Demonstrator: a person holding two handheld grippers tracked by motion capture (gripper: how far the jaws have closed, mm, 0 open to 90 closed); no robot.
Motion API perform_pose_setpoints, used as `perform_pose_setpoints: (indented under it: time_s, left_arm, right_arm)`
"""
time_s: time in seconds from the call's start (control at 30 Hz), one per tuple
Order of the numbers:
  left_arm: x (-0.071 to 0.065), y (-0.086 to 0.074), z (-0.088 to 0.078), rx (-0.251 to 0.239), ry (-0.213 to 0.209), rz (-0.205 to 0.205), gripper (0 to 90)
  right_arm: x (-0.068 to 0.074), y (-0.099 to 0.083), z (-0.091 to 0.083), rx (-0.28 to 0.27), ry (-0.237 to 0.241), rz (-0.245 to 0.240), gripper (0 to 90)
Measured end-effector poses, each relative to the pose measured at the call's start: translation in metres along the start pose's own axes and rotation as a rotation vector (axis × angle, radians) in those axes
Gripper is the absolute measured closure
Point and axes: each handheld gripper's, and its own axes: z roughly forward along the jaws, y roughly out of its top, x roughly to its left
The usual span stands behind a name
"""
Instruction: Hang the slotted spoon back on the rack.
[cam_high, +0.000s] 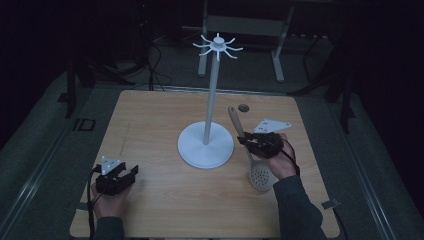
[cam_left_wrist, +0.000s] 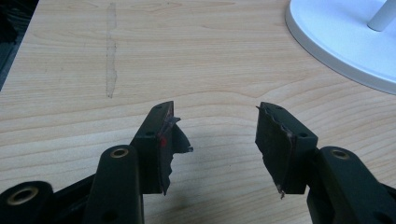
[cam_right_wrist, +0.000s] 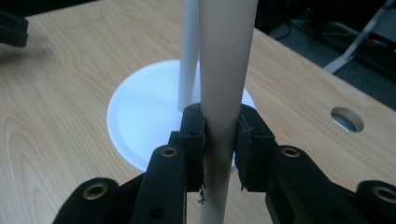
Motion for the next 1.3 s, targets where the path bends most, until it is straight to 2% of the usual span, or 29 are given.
perform_pose_setpoints:
  time_s: [0.63, 1.3]
  left_arm:
    - [0.0, 0.0, 0.0, -0.004, 0.002, -0.003, 47.8]
    - [0.0, 0.0, 0.0, -0.004, 0.001, -0.002, 47.7]
  right_arm:
    - [0.01, 0.021, -0.009, -0.122, -0.014, -0.02, 74.7]
    - [0.012, 0.036, -0.013, -0.19, -0.025, -0.001, 74.7]
